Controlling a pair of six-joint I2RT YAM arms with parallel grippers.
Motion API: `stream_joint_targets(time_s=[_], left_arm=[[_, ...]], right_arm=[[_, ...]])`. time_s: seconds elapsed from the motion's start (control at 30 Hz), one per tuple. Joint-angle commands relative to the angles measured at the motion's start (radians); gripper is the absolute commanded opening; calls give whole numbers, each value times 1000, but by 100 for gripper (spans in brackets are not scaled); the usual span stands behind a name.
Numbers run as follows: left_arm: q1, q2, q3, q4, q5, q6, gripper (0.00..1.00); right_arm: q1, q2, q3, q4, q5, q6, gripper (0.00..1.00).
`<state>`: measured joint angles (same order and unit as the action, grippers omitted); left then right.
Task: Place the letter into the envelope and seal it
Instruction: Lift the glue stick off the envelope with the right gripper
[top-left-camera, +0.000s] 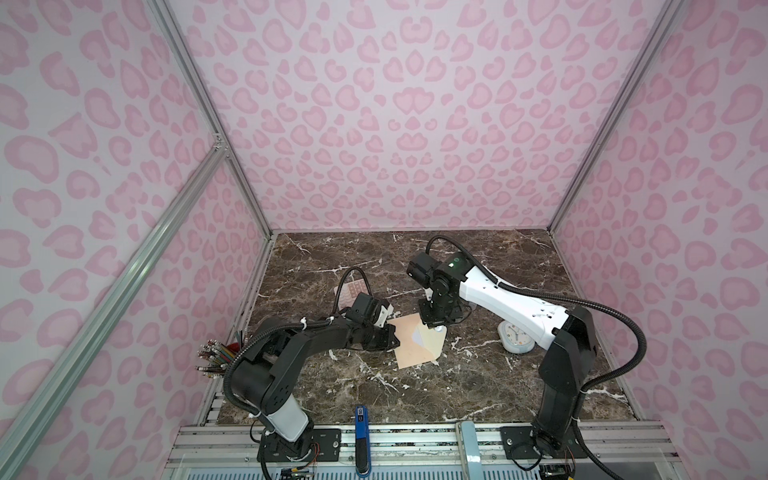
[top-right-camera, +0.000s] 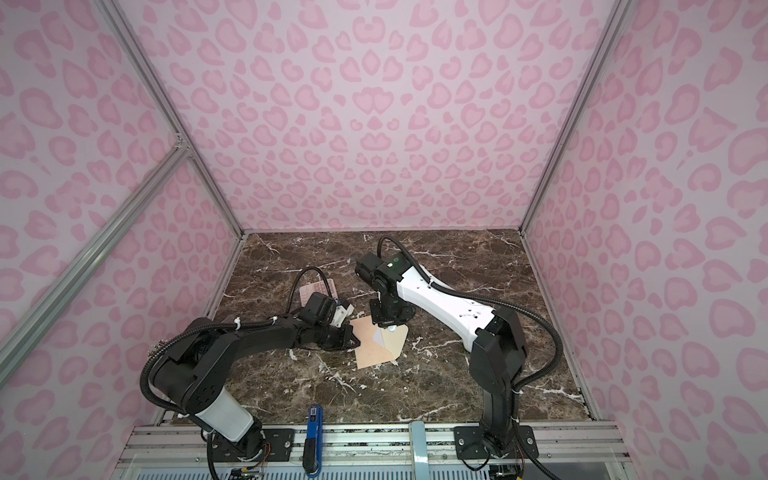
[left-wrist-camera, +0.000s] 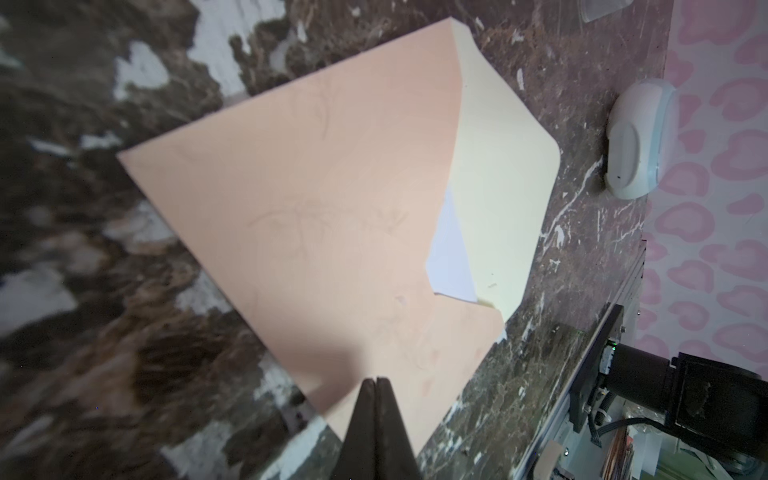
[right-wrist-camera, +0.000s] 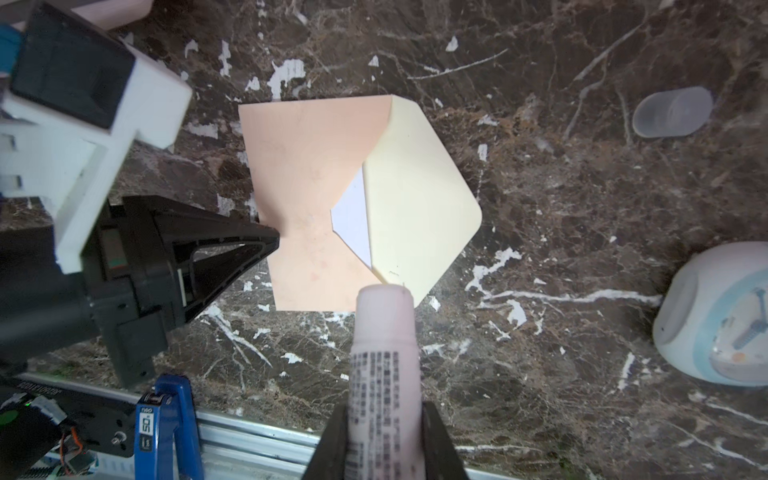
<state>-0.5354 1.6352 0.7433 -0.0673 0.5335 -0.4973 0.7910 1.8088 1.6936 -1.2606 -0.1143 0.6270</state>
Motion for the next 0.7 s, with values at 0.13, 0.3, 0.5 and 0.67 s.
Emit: stream_joint_targets(time_s=[0.13,0.3,0.5,0.67], left_arm=[[0,-95,44,-119,-51,8,13],[0,-227,48,-150,-83,-20,22],[-1,-478,-15,-50,-85,-98,35],[-3,-664,-79,54,-83,-159,50]], right_arm=[[-21,-165,-143,190,5,27,0],[-30,-285,-269,343,-3,32,0],[-38,-447,-463,664,-30,50,0],[-37,-565,-672,1050,-43,83,0]])
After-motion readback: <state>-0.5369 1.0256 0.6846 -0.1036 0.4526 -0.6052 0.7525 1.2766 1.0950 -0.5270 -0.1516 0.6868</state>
